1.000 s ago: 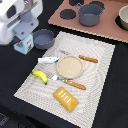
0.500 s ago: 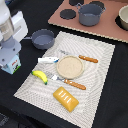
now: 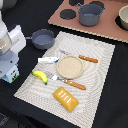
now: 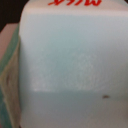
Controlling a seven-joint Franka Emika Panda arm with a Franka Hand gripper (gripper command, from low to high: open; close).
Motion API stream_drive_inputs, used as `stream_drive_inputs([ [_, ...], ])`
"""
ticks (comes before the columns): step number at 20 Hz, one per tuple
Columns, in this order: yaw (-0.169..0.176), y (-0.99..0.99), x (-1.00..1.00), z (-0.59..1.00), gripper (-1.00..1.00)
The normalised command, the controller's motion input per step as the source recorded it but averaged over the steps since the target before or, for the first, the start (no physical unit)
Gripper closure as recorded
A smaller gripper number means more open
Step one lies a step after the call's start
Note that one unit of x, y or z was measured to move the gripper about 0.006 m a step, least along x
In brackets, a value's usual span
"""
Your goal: Interact with the objects in diverse but meaningful ways.
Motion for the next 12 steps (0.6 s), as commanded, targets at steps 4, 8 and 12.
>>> stream_drive_inputs([
  [4,0.006,-0.24,0.01,0.11,-1.0],
  [8,0.035,-0.11,0.17,0.61,-1.0],
  [12,0.103,0.22,0.51,0.66,-1.0],
])
